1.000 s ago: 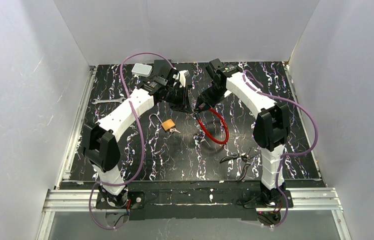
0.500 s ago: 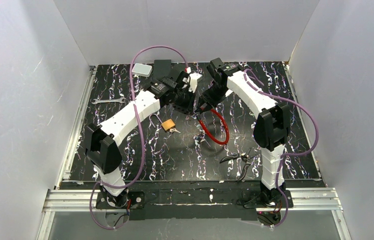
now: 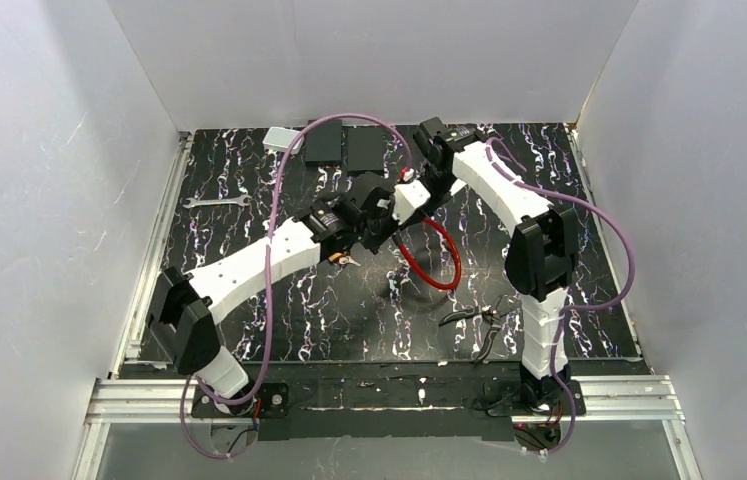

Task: Unlock with the key

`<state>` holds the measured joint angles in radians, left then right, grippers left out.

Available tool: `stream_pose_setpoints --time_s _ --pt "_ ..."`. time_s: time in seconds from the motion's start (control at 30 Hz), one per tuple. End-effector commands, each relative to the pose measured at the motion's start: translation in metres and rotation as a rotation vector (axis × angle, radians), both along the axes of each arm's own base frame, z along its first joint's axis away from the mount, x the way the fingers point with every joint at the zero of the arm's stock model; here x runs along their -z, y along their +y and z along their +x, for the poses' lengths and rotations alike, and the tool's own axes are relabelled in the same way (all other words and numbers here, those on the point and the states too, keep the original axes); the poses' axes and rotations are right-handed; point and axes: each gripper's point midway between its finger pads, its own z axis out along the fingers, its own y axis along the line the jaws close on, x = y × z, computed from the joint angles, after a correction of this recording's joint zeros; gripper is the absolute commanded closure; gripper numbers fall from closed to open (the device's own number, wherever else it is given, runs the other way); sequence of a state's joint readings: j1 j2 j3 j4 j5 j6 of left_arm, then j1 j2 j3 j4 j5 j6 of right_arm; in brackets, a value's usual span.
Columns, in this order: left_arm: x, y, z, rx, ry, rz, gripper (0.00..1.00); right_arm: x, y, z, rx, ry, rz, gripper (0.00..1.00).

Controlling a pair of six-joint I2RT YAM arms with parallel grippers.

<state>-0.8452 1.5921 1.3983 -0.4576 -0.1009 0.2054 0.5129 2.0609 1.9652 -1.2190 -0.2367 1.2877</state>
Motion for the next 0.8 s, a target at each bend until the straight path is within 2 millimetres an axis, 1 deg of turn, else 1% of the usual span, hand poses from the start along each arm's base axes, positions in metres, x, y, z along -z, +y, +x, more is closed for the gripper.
stream_pose_setpoints --time_s 0.0,0.17,0.27,0.47,0.63,0.73,0.77 --pt "-0.041 0.001 0.021 0.031 -0.223 -0.014 1.0 -0.02 0.008 -0.009 -0.036 0.004 0.047 0.99" --pt "-0.034 -0.003 0.017 0.123 -0.32 0.063 1.0 -0.02 0.009 -0.009 -0.038 0.008 0.054 0.99" --pt "-0.039 -0.004 0.017 0.172 -0.425 0.086 1.0 -0.021 0.011 -0.009 -0.04 0.007 0.063 0.99" --pt "-0.036 -0.01 0.007 0.312 -0.565 0.135 1.0 -0.021 0.012 -0.009 -0.041 0.012 0.069 0.99" --pt "-0.023 -0.011 -0.005 0.41 -0.603 0.199 1.0 -0.02 0.013 -0.009 -0.042 0.015 0.07 0.99" --pt "-0.017 -0.005 -0.007 0.429 -0.645 0.262 1.0 -0.02 0.012 -0.008 -0.043 0.012 0.066 0.99" --pt "-0.019 -0.004 -0.006 0.423 -0.656 0.269 1.0 -0.018 0.011 -0.009 -0.045 0.016 0.063 0.99"
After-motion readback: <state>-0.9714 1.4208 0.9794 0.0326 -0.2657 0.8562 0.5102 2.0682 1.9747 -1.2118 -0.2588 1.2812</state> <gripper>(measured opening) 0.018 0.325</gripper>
